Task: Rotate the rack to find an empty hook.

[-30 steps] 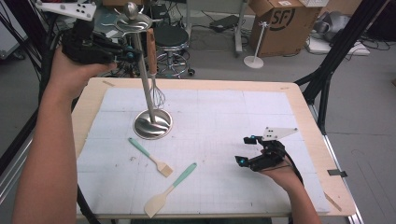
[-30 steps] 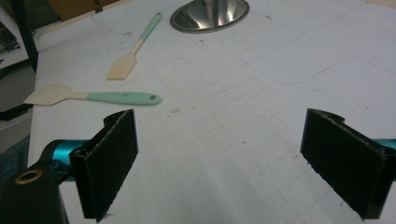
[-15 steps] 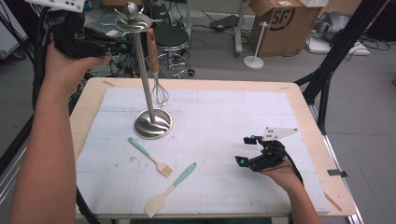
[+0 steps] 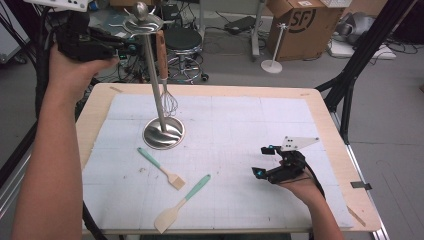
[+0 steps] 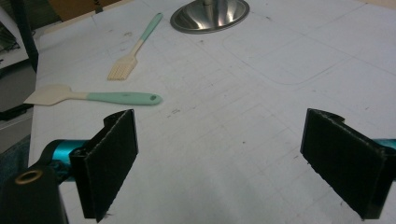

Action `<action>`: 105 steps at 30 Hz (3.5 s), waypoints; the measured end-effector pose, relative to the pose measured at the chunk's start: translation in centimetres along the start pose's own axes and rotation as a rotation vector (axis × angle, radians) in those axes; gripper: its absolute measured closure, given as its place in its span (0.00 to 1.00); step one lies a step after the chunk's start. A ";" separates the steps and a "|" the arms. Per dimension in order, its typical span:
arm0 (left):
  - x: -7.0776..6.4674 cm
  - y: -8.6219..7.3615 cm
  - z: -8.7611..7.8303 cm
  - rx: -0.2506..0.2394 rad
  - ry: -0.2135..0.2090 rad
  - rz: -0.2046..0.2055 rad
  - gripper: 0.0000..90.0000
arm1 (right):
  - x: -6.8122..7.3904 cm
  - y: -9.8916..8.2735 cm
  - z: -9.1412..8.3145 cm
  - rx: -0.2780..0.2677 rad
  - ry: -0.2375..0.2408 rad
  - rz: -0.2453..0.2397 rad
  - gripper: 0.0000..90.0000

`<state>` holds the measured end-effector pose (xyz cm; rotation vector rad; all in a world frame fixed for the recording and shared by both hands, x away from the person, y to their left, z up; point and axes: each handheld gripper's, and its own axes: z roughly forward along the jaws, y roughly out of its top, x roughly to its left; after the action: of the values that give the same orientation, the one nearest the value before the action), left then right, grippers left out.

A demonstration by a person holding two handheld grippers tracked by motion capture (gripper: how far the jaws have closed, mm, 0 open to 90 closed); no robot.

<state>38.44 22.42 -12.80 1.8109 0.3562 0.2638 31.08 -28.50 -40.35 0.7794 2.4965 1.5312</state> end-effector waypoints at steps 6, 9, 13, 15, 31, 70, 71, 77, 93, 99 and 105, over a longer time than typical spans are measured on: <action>0.6 -0.3 -1.2 -0.013 0.049 -0.018 1.00 | 0.0 0.0 0.0 0.001 0.000 -0.001 0.12; 1.0 -0.5 -1.6 -0.020 0.071 -0.029 1.00 | 0.0 0.0 0.1 0.003 0.001 -0.001 0.12; 1.5 -0.7 -2.2 -0.035 0.097 -0.046 1.00 | -0.1 0.0 0.0 0.000 -0.002 0.002 0.12; 1.7 -0.8 -2.4 -0.045 0.097 -0.049 1.00 | -0.1 0.0 0.0 0.000 -0.002 0.003 0.12; 0.0 -0.6 -2.0 -0.038 0.052 -0.024 1.00 | 0.0 0.0 0.1 0.004 0.002 -0.004 0.12; -1.4 0.7 2.4 -0.004 0.038 0.020 1.00 | -0.1 -0.1 0.0 0.000 0.001 0.004 0.12; -1.4 0.7 2.3 -0.006 0.042 0.018 1.00 | -0.1 -0.1 0.0 -0.001 0.002 0.003 0.12; -1.3 0.4 1.2 -0.006 0.068 0.013 1.00 | -0.1 -0.1 0.0 0.000 0.000 0.002 0.12; -0.1 -0.8 -1.6 -0.031 0.170 -0.037 1.00 | -0.1 -0.1 0.0 0.003 0.001 0.003 0.12; 0.3 -0.9 -2.0 -0.047 0.198 -0.053 1.00 | -0.2 -0.1 0.0 0.002 0.002 0.003 0.12; 0.6 -1.1 -2.1 -0.051 0.211 -0.067 1.00 | -0.2 -0.1 0.0 -0.002 0.003 0.001 0.12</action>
<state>38.16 24.81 -13.27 1.7217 0.5525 0.4154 31.22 -28.65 -40.48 0.7791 2.4967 1.5359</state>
